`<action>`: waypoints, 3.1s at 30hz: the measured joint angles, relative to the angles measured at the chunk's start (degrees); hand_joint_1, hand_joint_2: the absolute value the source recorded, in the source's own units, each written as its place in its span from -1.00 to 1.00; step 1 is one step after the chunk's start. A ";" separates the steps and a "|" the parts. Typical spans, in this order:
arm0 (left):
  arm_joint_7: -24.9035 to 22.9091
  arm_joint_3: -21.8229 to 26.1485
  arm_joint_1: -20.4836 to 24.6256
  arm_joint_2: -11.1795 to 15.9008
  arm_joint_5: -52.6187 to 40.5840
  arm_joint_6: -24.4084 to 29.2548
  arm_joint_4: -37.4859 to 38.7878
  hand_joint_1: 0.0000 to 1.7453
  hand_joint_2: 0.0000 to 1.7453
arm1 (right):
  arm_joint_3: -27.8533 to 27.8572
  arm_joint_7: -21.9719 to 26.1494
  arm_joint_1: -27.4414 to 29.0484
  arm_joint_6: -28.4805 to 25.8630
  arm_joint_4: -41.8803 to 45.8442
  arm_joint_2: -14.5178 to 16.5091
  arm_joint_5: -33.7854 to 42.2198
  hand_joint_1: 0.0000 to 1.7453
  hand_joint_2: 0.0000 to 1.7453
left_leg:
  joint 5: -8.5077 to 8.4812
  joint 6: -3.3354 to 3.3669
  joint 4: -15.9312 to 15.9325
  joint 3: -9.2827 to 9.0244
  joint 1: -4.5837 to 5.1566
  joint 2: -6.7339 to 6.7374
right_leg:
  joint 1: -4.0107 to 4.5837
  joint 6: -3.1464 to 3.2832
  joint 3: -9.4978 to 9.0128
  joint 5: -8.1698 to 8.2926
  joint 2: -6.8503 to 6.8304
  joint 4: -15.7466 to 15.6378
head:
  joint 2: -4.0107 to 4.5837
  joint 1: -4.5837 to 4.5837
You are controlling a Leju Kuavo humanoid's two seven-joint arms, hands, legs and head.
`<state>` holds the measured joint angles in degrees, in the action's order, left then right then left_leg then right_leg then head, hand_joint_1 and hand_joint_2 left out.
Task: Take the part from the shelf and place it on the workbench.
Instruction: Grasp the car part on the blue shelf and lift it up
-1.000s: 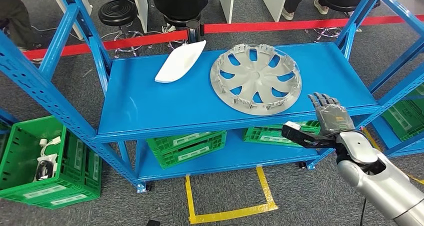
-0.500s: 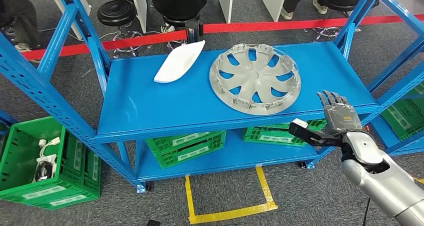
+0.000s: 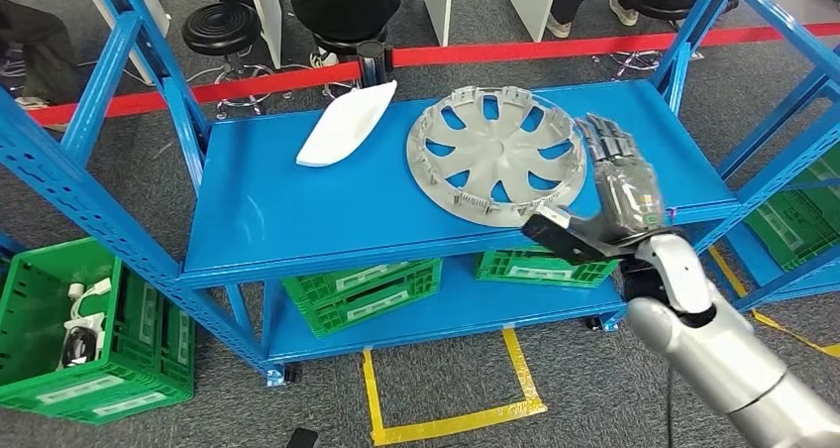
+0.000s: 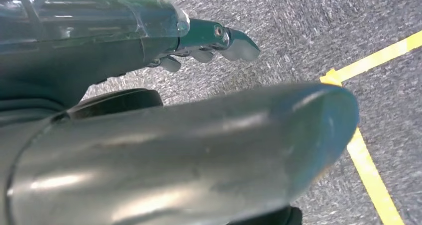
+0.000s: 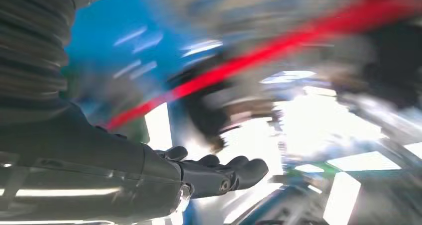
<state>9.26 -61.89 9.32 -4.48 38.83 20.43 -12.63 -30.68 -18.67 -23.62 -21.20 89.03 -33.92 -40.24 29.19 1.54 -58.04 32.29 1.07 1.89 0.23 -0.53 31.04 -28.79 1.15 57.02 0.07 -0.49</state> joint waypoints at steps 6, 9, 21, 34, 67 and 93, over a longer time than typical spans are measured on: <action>0.71 0.03 -0.65 -0.01 1.03 0.86 0.04 -1.00 -1.00 | -3.17 6.27 3.82 -9.05 12.30 9.81 9.11 -1.00 1.00 | 0.10 -0.16 0.05 -0.23 -0.04 -0.05 | 0.00 0.17 0.00 -0.11 0.13 0.01 | 0.00 0.06; 0.72 0.03 -0.78 0.00 1.35 1.10 0.04 -1.00 -1.00 | -3.90 9.41 4.92 -10.58 15.47 11.78 14.15 -1.00 1.00 | 0.12 -0.19 0.05 -0.26 -0.03 -0.32 | 0.00 0.17 -0.04 -0.11 0.11 -0.01 | 0.00 0.05; 0.97 0.07 -1.82 0.63 2.52 1.62 0.21 -1.00 -1.00 | -5.36 23.39 16.02 -17.84 21.62 19.21 33.63 -1.00 1.00 | 0.11 -0.19 0.01 -0.25 0.07 -1.82 | -0.08 0.19 -0.29 -0.26 -0.76 -0.12 | 0.00 -0.05; -0.13 0.03 -1.99 1.06 0.20 1.33 0.43 -1.00 -1.00 | -5.69 23.09 16.72 -16.94 21.62 21.05 34.60 -1.00 1.00 | -0.30 0.99 1.01 -1.00 -0.03 -1.86 | -0.60 -1.24 0.86 -2.34 -0.85 2.85 | 0.00 -0.09; -0.31 0.03 -2.33 0.94 0.77 0.86 0.44 -1.00 -1.00 | -6.98 19.81 17.38 -16.13 20.68 21.05 33.22 -1.00 1.00 | 1.50 -0.97 1.64 -3.29 -0.31 -1.78 | 0.08 0.69 0.65 0.74 -1.05 -0.13 | 0.00 0.71; -0.25 0.02 -2.21 0.85 0.43 0.57 0.44 -1.00 -1.00 | -8.16 19.04 17.00 -14.87 18.30 21.02 33.60 -1.00 1.00 | 4.52 -2.03 0.72 -4.91 -0.78 -1.78 | -0.82 0.53 2.67 2.08 -1.01 0.26 | 0.00 0.13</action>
<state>9.01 -61.87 7.10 -3.63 39.26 21.00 -12.20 -38.83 0.37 -6.63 -36.06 107.33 -12.90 -6.63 33.71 -0.49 -57.33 27.38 0.30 0.11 -0.60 0.00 33.71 -26.71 0.14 57.28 0.07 -0.36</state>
